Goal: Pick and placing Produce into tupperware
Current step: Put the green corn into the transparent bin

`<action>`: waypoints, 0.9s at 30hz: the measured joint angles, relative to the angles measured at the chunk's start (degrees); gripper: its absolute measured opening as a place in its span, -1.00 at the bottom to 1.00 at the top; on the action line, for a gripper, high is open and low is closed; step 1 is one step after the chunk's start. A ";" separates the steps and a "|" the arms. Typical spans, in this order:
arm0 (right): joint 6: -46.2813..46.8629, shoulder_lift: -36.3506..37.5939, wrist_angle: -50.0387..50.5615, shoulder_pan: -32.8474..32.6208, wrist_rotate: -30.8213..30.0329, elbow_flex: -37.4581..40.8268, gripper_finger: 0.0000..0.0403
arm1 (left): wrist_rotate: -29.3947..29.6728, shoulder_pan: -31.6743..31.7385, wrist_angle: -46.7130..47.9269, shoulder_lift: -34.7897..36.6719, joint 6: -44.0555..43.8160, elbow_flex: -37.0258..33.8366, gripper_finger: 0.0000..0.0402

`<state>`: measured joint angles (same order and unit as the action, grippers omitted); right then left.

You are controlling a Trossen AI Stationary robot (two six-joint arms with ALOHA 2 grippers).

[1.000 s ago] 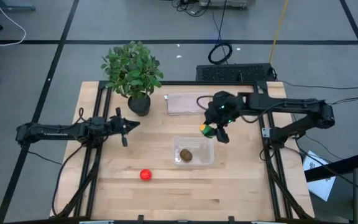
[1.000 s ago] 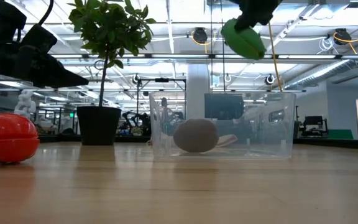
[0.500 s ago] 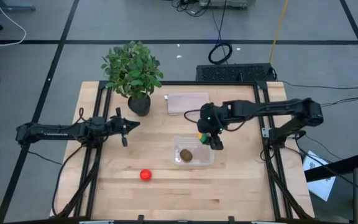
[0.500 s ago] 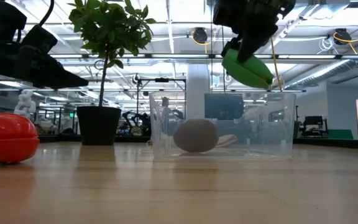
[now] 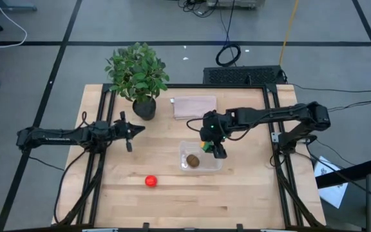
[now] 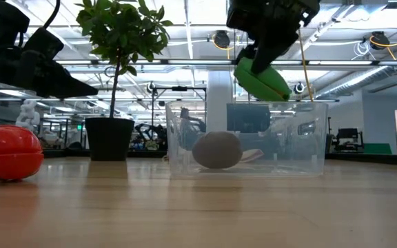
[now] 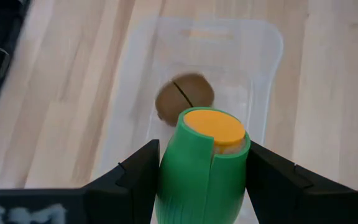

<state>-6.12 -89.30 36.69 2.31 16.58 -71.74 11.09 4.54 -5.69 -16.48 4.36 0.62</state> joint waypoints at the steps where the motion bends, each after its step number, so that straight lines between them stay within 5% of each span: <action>1: -0.04 -0.60 0.00 -0.11 -0.07 0.01 -0.06 | 0.00 0.00 0.03 0.01 0.00 0.00 -0.87; 27: -0.48 -11.93 -1.60 -3.06 0.00 0.01 -0.06 | 0.00 -0.02 0.04 0.01 0.26 0.00 -0.87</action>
<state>-6.60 -101.23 35.09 -0.76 16.58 -71.72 11.09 4.51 -5.65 -16.47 4.62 0.62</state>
